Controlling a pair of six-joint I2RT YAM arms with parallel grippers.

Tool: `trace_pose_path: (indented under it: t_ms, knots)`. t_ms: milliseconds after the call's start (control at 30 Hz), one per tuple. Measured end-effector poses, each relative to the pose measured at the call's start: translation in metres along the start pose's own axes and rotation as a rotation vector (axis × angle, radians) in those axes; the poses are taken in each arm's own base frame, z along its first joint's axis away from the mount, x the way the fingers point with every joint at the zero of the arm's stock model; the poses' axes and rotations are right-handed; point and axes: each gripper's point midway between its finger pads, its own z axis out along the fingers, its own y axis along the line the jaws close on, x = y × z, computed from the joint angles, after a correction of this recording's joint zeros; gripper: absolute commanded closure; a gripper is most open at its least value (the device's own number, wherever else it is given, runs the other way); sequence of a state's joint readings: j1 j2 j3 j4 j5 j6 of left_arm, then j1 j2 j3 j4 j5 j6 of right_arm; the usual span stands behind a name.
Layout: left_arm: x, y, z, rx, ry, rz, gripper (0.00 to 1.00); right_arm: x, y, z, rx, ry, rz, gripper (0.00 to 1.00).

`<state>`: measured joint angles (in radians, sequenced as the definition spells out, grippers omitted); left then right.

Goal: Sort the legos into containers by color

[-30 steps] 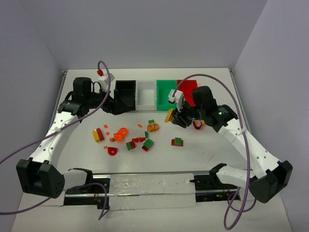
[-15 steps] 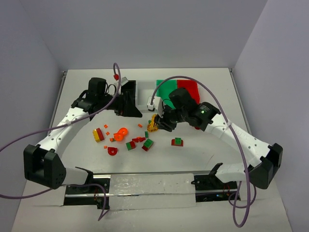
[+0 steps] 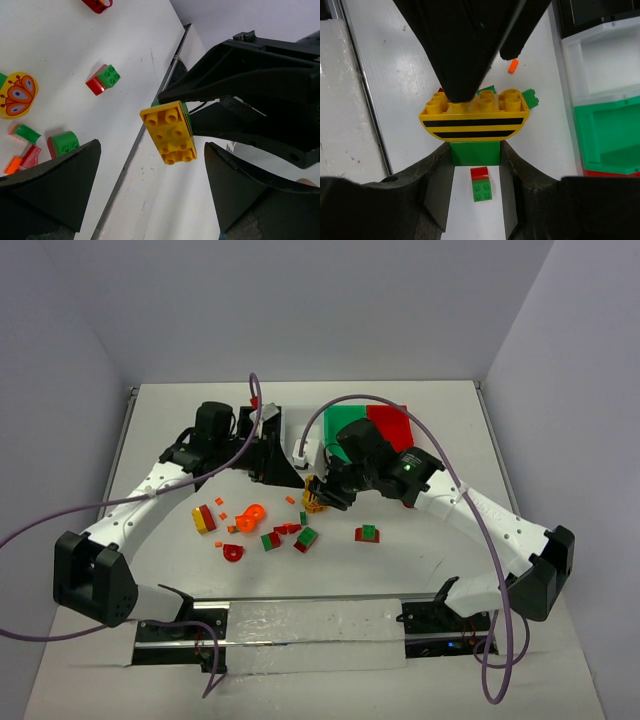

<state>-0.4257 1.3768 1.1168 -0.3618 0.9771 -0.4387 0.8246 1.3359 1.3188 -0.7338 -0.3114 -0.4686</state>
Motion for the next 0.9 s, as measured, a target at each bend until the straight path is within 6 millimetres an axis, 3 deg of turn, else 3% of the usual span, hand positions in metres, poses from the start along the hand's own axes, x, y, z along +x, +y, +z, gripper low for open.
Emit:
trace_pose_path:
  t_ms: [267, 567, 900]
  knots:
    - [0.003, 0.002, 0.009, 0.026, 0.025, -0.044, 0.10, -0.004, 0.002, 0.002, 0.007, 0.004, -0.016, 0.91]
    - [0.010, -0.002, 0.013, 0.059, 0.042, -0.068, 0.27, 0.001, 0.001, 0.010, 0.023, 0.039, -0.021, 0.91]
    - [0.011, -0.002, 0.015, 0.066, 0.047, -0.069, 0.28, -0.003, -0.001, 0.012, 0.039, 0.042, -0.034, 0.92]
